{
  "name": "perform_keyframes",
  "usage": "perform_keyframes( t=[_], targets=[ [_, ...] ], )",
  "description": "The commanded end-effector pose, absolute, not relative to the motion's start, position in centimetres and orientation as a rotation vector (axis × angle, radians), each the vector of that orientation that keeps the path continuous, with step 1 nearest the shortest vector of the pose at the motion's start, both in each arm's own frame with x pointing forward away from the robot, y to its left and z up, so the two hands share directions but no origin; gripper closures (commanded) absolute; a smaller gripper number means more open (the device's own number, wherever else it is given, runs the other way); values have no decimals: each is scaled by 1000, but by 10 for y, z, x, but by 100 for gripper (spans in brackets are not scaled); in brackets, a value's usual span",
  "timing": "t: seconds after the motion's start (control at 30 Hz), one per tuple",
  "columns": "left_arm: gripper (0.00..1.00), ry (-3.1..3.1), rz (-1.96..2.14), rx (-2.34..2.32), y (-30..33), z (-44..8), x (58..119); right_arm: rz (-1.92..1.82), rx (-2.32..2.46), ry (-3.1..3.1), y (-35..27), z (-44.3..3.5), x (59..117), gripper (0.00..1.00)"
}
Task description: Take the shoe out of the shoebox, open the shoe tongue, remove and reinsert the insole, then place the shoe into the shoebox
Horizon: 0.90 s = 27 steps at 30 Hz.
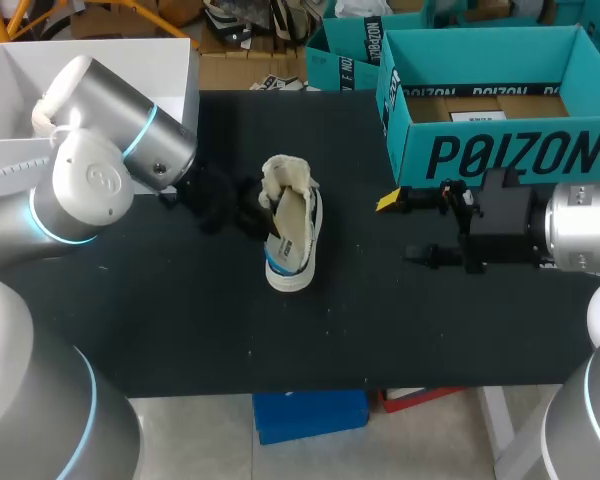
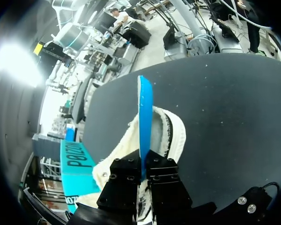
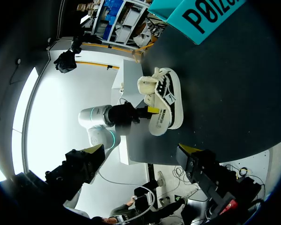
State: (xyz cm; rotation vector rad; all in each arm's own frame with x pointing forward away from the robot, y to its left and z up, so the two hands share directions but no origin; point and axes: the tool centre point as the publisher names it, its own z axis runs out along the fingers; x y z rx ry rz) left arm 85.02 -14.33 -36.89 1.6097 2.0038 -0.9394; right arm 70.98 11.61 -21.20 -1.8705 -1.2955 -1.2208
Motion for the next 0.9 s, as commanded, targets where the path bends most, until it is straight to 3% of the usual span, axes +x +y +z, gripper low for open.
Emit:
perform_keyframes(
  t=[0.03, 0.33, 0.37, 0.4, 0.43, 0.9],
  targets=[
    [100, 2030, -930, 1590, -142, -377, 857, -1220, -1870, -1296, 116, -212, 710, 0],
    [100, 2011, -932, 1592, -145, -370, 855, -1220, -1870, -1296, 116, -212, 710, 0],
    [69, 2000, -940, 1594, -146, -368, 853, -1220, -1870, -1296, 116, -212, 710, 0],
    [55, 1990, -954, 1596, -146, -365, 852, -1220, -1870, -1296, 116, -212, 710, 0],
    [52, 1977, -966, 1593, -147, -362, 849, -1220, -1870, -1296, 116, -212, 710, 0],
    [58, 1888, -1079, 1740, -159, -352, 809, -1220, -1870, -1296, 116, -212, 710, 0]
  ],
)
